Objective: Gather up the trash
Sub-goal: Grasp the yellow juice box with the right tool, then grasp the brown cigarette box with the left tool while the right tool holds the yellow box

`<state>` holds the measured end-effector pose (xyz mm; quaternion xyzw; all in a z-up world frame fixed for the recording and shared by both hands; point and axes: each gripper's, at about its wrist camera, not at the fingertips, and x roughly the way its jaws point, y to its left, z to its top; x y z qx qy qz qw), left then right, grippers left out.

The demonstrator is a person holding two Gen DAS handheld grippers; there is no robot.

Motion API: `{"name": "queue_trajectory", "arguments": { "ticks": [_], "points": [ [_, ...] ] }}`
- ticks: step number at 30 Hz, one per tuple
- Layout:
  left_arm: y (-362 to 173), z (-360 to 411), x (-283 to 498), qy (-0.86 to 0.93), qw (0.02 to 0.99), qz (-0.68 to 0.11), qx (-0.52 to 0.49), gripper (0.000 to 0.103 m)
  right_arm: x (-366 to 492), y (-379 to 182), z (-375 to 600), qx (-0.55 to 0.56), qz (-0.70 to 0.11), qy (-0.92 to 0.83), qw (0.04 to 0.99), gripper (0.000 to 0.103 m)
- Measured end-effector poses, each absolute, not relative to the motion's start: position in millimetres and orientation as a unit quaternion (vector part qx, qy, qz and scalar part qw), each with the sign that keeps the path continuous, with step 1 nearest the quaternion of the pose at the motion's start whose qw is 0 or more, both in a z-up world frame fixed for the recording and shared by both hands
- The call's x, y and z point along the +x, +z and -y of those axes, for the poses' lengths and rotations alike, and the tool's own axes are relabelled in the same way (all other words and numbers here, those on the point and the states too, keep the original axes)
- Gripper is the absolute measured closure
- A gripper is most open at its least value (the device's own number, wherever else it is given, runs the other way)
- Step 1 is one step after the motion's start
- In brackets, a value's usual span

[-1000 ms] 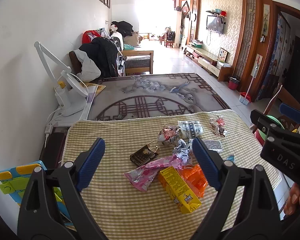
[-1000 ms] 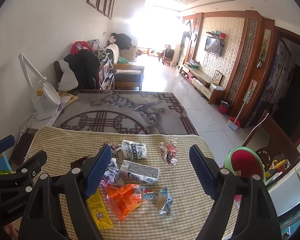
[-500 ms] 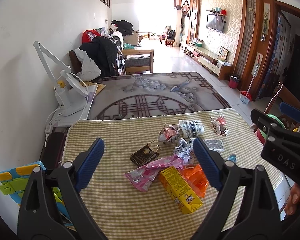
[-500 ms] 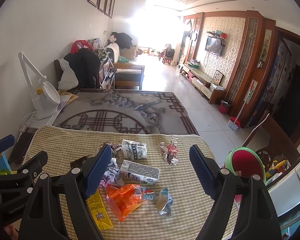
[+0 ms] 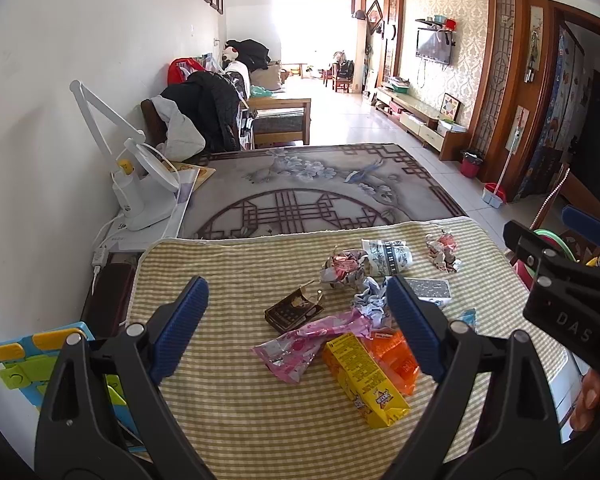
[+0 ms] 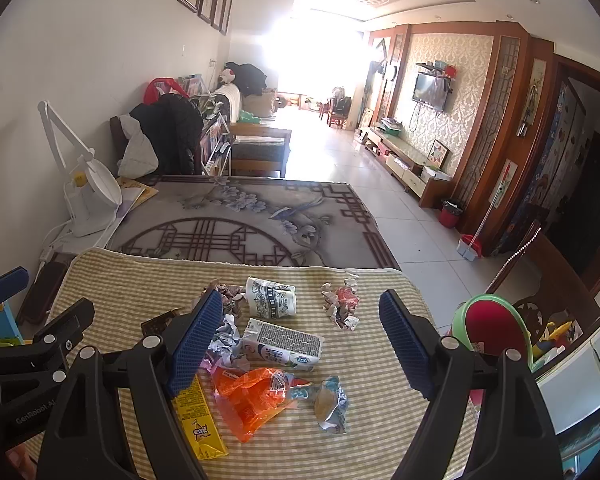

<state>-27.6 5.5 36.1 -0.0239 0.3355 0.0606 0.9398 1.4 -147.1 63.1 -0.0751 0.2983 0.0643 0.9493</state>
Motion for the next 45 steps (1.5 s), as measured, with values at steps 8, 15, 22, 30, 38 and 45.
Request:
{"name": "queue_trajectory", "arguments": {
  "ticks": [8, 15, 22, 30, 38, 45],
  "points": [
    [36.7, -5.6, -27.6, 0.062, 0.94, -0.335, -0.025, 0.015, 8.8, 38.4, 154.4, -0.055, -0.332, 0.085, 0.938, 0.016],
    [37.2, -9.8, -25.5, 0.065, 0.94, -0.335, -0.027, 0.015, 25.5, -58.2, 139.0, -0.051, -0.482, 0.17, 0.858, 0.017],
    [35.1, -13.6, -24.0, 0.066, 0.939, -0.336, -0.028, 0.015, 22.2, -113.5, 118.7, -0.067, -0.535, 0.191, 0.82, 0.017],
    [32.7, -17.3, -23.3, 0.07, 0.938, -0.338, -0.028, 0.015, 14.1, -124.0, 98.6, -0.103, -0.542, 0.226, 0.803, 0.016],
    [27.8, -24.6, -22.3, 0.077, 0.936, -0.343, -0.03, 0.015, 6.9, -144.1, 87.0, -0.132, -0.573, 0.243, 0.772, 0.058],
    [-2.4, -47.8, -7.0, 0.106, 0.919, -0.378, -0.039, 0.015, 5.8, -112.6, 116.4, -0.073, -0.551, 0.261, 0.789, 0.068]
  ]
}}
